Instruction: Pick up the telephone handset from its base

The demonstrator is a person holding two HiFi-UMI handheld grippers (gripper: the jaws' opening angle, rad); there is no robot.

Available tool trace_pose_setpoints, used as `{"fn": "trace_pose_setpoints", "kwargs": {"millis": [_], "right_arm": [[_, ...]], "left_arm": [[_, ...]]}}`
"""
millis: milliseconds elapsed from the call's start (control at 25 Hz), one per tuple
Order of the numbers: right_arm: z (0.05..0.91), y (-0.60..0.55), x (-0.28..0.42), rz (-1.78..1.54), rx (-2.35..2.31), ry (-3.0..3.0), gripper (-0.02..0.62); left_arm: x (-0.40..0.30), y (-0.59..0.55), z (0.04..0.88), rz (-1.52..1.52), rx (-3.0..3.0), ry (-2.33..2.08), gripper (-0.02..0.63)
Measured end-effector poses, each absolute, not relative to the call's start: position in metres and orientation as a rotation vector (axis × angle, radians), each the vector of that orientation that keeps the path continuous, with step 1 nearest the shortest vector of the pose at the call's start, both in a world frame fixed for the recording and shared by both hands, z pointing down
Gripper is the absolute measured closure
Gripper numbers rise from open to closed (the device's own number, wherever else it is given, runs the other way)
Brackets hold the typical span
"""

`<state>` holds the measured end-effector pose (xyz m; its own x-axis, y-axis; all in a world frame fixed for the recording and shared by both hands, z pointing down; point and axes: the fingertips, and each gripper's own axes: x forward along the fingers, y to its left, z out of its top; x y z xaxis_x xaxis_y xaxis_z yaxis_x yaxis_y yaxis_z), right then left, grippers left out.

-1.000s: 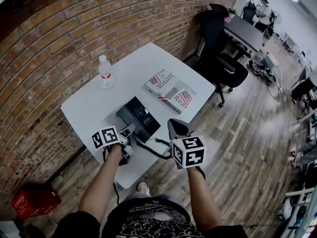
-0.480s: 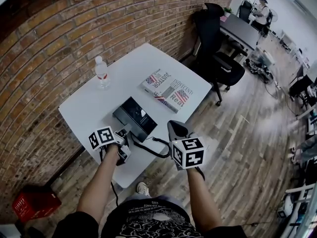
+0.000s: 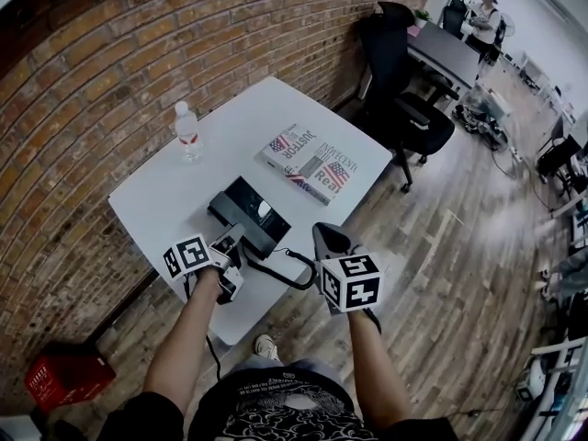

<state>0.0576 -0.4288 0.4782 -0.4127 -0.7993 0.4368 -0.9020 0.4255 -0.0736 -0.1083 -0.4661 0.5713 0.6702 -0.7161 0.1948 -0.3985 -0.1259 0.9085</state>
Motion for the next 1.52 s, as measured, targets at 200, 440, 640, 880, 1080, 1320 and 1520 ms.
{"fn": "trace_pose_setpoints", "kwargs": {"millis": [200,440,640,880,1080,1320,1520], "right_arm": [[0.477,-0.426,0.059,0.425,1.470,-2.351,0.595],[0.464,-0.422,0.071,0.404,1.512,-2.357,0.595],[0.444,-0.416,0.092,0.363,1.562,-2.367,0.595],[0.418,-0.403,0.120,0.311,1.611,-2.389,0.595],[0.398,-0.387,0.147,0.272,1.634,-2.409,0.595],[0.381,-0.360,0.187,0.241,1.688,-2.417,0.595],[0.376,-0.336,0.217,0.231,1.722,-2.417,0.595]], "left_arm": [[-0.103,-0.469,0.553,-0.367,1.784,-0.881,0.531],[-0.089,-0.470,0.521,-0.393,1.855,-0.843,0.531],[-0.063,-0.471,0.482,-0.424,1.934,-0.796,0.531],[-0.025,-0.460,0.437,-0.448,2.031,-0.748,0.531],[0.007,-0.442,0.411,-0.435,2.095,-0.739,0.531],[0.044,-0.414,0.389,-0.426,2.155,-0.726,0.531],[0.072,-0.388,0.379,-0.410,2.200,-0.725,0.531]]}}
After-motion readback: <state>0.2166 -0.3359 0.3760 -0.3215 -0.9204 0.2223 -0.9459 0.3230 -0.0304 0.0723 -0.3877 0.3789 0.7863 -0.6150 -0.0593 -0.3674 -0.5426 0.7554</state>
